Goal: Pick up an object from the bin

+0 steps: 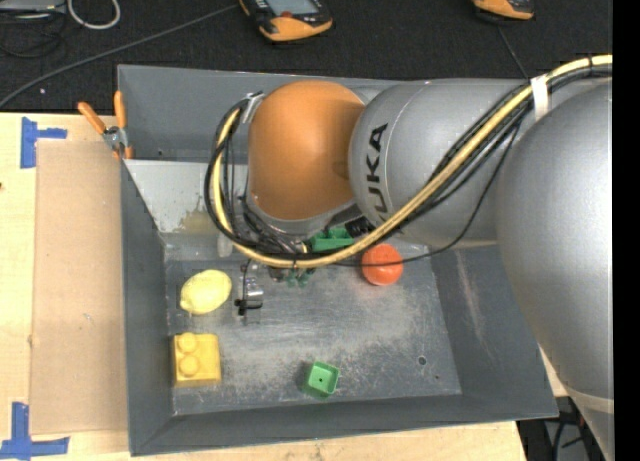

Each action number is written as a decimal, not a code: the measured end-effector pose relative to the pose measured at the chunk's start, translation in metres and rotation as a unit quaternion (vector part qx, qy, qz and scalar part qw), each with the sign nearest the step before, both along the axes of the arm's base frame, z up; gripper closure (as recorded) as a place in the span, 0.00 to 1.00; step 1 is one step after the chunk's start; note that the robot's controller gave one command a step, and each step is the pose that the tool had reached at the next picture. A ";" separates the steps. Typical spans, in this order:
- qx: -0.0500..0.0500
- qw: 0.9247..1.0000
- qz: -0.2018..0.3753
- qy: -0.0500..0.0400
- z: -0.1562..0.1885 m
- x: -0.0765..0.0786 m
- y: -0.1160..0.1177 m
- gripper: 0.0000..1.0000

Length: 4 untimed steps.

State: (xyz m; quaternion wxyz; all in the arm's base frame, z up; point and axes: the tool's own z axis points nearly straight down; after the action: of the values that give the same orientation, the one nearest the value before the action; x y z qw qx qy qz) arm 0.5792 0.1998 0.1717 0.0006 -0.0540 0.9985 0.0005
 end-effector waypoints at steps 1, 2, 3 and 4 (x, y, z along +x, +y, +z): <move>0.001 1.000 0.015 -0.002 -0.011 0.025 0.029 0.00; 0.000 1.000 0.030 0.001 -0.022 0.029 0.031 0.00; 0.000 0.993 0.118 0.002 -0.106 0.027 0.024 0.00; 0.001 0.987 0.162 -0.005 -0.102 0.027 0.031 1.00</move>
Offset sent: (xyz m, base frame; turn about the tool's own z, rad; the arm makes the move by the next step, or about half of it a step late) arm 0.0290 0.0314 -0.0226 -0.0638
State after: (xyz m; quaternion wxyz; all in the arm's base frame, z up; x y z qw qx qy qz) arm 0.6061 0.2310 0.0692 0.0051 -0.2152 0.9766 0.0014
